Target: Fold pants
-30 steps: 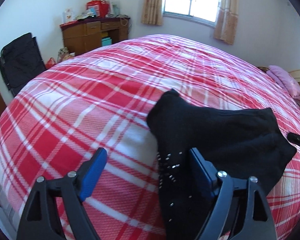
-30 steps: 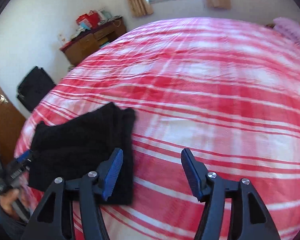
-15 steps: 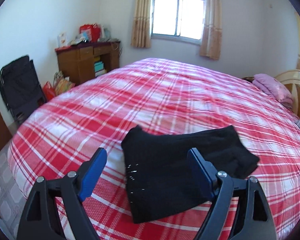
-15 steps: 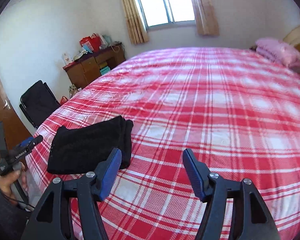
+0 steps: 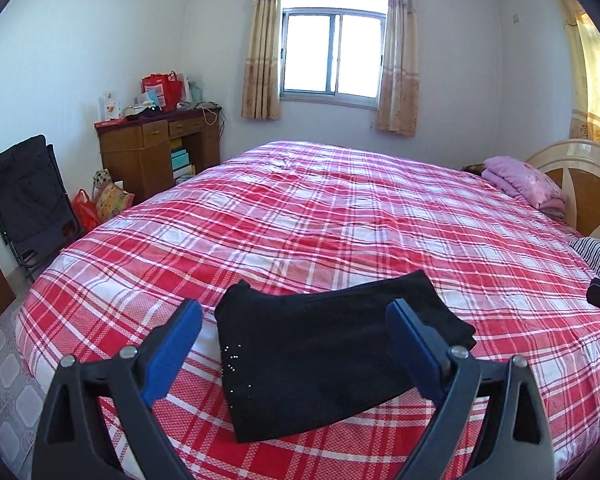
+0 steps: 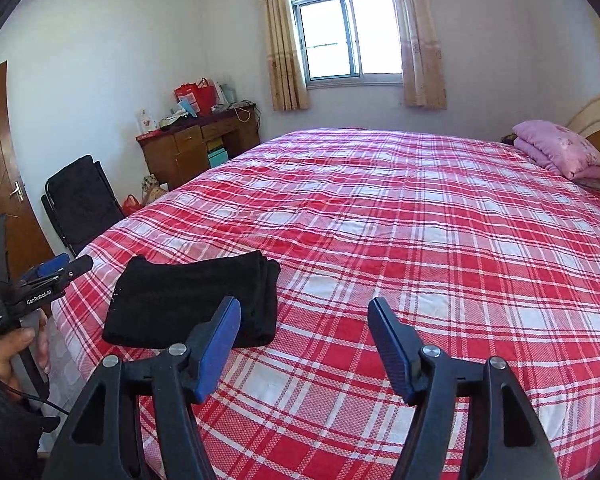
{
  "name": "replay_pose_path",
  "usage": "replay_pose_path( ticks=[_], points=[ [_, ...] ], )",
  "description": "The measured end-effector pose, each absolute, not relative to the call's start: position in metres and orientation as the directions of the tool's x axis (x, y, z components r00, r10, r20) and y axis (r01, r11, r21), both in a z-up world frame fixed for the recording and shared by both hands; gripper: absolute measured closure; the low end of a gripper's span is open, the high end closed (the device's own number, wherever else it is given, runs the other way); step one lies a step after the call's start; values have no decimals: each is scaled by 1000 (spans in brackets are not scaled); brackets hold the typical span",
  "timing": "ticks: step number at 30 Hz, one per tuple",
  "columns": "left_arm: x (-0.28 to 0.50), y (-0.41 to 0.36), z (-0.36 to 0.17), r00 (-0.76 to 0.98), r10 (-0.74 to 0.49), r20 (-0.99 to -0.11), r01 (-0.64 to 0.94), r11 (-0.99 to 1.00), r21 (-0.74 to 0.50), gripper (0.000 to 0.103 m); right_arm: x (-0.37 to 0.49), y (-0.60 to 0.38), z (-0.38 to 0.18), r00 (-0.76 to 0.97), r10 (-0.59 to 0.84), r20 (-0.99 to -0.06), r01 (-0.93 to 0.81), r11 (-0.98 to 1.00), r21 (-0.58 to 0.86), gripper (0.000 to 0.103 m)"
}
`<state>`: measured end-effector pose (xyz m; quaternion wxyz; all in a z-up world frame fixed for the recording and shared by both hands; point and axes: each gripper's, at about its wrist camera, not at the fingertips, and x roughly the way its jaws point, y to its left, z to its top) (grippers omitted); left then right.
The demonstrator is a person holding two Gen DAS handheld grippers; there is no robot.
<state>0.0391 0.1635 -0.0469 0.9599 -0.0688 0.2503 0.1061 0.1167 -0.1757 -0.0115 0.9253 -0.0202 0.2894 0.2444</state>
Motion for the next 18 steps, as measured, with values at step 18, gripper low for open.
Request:
replay_pose_path(
  ticks=[18],
  points=[
    [39, 159, -49, 852, 173, -495, -240, 968, -76, 2, 107, -172, -6, 736, 428, -524, -462, 884, 72, 34]
  ],
)
